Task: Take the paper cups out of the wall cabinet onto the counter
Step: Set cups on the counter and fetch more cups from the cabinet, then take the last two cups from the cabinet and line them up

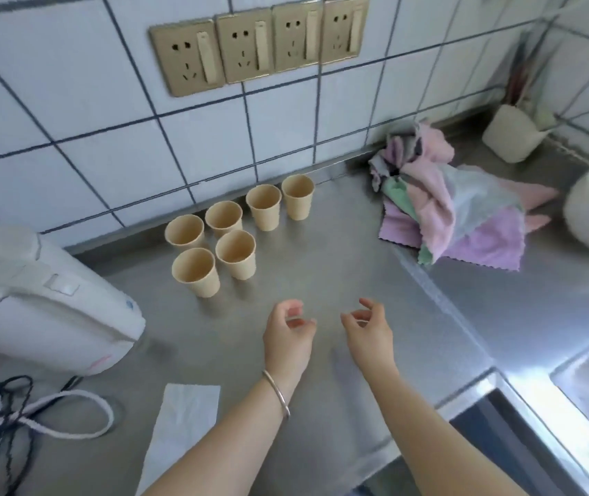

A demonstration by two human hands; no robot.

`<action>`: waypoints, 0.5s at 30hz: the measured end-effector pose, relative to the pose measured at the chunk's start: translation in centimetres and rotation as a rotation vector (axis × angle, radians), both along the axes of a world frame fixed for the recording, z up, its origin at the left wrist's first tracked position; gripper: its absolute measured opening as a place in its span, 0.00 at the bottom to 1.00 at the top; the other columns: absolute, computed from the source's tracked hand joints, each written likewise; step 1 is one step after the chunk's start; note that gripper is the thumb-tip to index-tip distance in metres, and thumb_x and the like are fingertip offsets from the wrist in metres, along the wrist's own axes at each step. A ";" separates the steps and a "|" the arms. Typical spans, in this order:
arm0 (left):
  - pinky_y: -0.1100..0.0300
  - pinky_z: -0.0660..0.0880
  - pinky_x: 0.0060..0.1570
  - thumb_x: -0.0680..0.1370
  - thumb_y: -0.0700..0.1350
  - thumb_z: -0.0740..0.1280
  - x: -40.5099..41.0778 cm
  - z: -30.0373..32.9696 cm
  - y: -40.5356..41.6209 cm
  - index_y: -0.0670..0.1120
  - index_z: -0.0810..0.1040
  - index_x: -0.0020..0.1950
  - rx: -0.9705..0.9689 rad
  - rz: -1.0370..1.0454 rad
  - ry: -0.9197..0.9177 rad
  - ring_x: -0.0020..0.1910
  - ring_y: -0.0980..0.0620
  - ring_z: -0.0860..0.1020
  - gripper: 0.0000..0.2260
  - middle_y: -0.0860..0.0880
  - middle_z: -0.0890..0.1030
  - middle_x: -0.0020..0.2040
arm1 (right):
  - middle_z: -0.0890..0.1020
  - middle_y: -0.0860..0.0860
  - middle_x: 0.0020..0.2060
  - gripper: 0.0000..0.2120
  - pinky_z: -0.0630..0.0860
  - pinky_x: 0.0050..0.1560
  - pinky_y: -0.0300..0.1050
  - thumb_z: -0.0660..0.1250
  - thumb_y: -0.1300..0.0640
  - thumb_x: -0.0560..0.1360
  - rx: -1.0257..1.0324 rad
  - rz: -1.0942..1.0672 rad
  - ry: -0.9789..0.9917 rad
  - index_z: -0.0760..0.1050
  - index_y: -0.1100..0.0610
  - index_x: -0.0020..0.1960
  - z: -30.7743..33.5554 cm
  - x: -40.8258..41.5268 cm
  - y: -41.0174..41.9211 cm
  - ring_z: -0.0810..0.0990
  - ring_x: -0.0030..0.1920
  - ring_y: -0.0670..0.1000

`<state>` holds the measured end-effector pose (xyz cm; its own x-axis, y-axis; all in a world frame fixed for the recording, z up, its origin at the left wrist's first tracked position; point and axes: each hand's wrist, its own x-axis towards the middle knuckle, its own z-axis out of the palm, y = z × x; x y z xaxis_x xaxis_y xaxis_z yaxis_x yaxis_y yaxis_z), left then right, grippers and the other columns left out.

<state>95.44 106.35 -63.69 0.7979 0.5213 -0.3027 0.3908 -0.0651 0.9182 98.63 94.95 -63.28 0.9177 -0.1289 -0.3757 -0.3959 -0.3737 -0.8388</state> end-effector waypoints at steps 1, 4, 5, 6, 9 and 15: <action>0.79 0.68 0.37 0.71 0.36 0.69 -0.3 0.2 -1.4 0.47 0.74 0.52 0.012 -0.099 -0.001 0.41 0.62 0.75 0.13 0.50 0.78 0.51 | 0.76 0.49 0.45 0.20 0.71 0.48 0.46 0.64 0.57 0.75 -0.005 -0.070 -0.005 0.67 0.56 0.65 0.4 -1.3 -1.7 0.75 0.45 0.51; 0.80 0.68 0.37 0.71 0.37 0.70 -1.5 0.8 -5.7 0.45 0.75 0.54 0.032 -0.384 -0.006 0.40 0.63 0.75 0.13 0.50 0.78 0.50 | 0.76 0.50 0.46 0.18 0.74 0.49 0.48 0.63 0.55 0.76 -0.014 -0.301 -0.012 0.68 0.56 0.64 1.6 -5.8 -6.8 0.75 0.45 0.50; 0.79 0.69 0.38 0.71 0.37 0.70 -2.0 1.1 -7.3 0.45 0.75 0.53 0.026 -0.474 -0.009 0.40 0.61 0.76 0.13 0.49 0.78 0.50 | 0.76 0.50 0.46 0.17 0.73 0.48 0.48 0.63 0.55 0.76 0.000 -0.389 -0.018 0.68 0.56 0.64 2.0 -7.6 -8.5 0.75 0.46 0.50; 0.75 0.70 0.41 0.71 0.37 0.70 -2.7 1.4 -9.1 0.45 0.75 0.53 0.019 -0.559 -0.008 0.40 0.57 0.77 0.12 0.49 0.79 0.50 | 0.76 0.50 0.46 0.17 0.71 0.48 0.46 0.63 0.55 0.76 0.017 -0.473 -0.023 0.68 0.56 0.64 2.3 -9.4 -10.3 0.75 0.46 0.50; 0.66 0.72 0.42 0.72 0.38 0.70 -5.4 2.6 -14.9 0.45 0.75 0.52 0.013 -0.769 0.017 0.41 0.52 0.76 0.11 0.49 0.79 0.46 | 0.78 0.52 0.47 0.17 0.69 0.46 0.43 0.63 0.54 0.76 0.056 -0.685 -0.048 0.69 0.56 0.63 3.2 -15.2 -15.2 0.76 0.46 0.52; 0.58 0.72 0.53 0.73 0.40 0.69 -15.9 4.5 -27.3 0.47 0.76 0.50 0.016 -1.259 0.006 0.47 0.53 0.76 0.08 0.53 0.77 0.44 | 0.79 0.53 0.51 0.16 0.68 0.49 0.43 0.62 0.52 0.76 0.049 -1.055 -0.070 0.69 0.54 0.63 3.9 -29.5 -24.0 0.77 0.51 0.53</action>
<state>79.52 79.05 -59.18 0.7420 -0.5951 -0.3086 0.0535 -0.4063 0.9122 69.13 70.94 -59.37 0.3700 -0.8596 -0.3524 -0.4505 0.1658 -0.8772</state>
